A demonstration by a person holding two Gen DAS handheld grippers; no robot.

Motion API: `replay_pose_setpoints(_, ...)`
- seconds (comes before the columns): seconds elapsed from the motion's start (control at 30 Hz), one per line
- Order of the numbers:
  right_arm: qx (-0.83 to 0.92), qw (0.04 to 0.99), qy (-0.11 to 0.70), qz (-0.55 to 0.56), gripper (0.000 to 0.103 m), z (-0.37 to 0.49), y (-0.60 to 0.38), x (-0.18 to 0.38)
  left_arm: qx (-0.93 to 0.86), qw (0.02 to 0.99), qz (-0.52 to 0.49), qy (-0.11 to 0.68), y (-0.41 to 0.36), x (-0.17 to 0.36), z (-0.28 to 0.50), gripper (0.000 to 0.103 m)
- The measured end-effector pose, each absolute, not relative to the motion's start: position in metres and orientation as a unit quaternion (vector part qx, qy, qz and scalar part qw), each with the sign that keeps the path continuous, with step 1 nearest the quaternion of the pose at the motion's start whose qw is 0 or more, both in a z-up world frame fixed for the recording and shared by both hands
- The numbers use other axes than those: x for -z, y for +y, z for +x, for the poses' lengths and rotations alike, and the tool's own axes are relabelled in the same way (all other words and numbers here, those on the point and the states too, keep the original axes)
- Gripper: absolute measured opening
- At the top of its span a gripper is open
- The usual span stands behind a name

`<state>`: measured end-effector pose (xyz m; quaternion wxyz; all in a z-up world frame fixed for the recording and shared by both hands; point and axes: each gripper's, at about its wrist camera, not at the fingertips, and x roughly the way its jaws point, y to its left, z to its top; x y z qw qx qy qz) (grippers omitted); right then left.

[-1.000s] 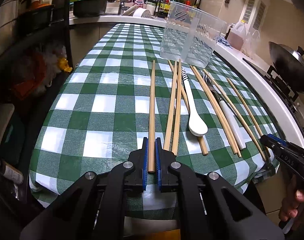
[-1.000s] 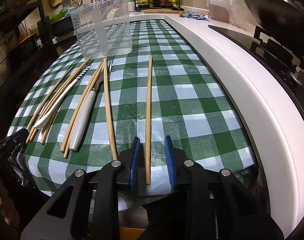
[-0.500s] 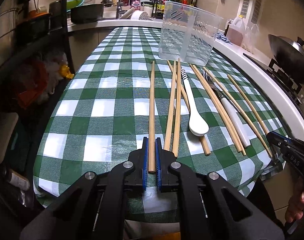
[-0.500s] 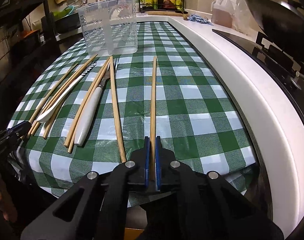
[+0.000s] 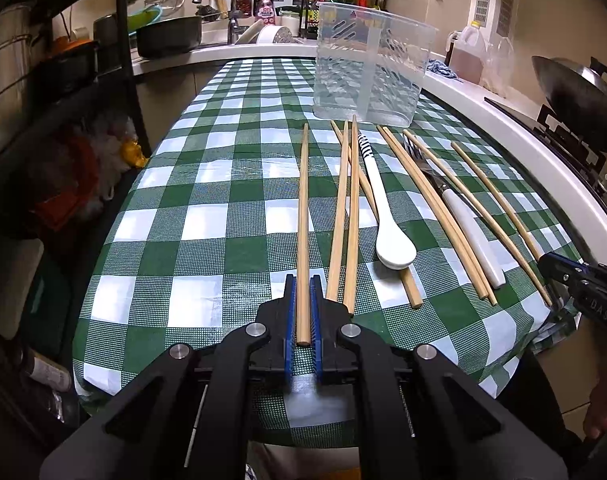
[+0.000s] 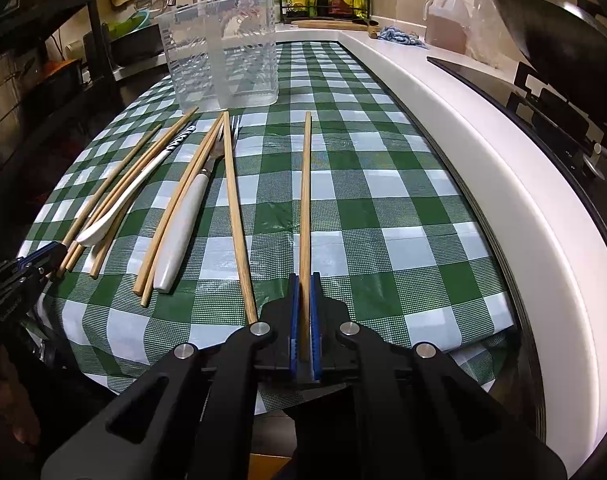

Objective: Organize utensils
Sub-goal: 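Lift both held chopsticks and carry them over the clear plastic container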

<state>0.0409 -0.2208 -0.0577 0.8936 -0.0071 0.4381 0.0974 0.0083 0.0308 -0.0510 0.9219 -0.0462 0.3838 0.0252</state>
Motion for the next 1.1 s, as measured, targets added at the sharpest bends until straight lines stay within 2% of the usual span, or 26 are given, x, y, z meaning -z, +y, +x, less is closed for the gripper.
replay_pose_setpoints(0.53,-0.121,0.935,0.333,0.006,0.005,0.024,-0.227,-0.007,-0.022,0.957,0.007,0.289,0.016,0.000,-0.018,0.006)
replay_pose_setpoints(1.1,-0.126,0.939,0.311,0.069,0.005,0.027,-0.260,-0.048,-0.018,0.965,-0.034,0.260,0.023,-0.037,-0.029,0.006)
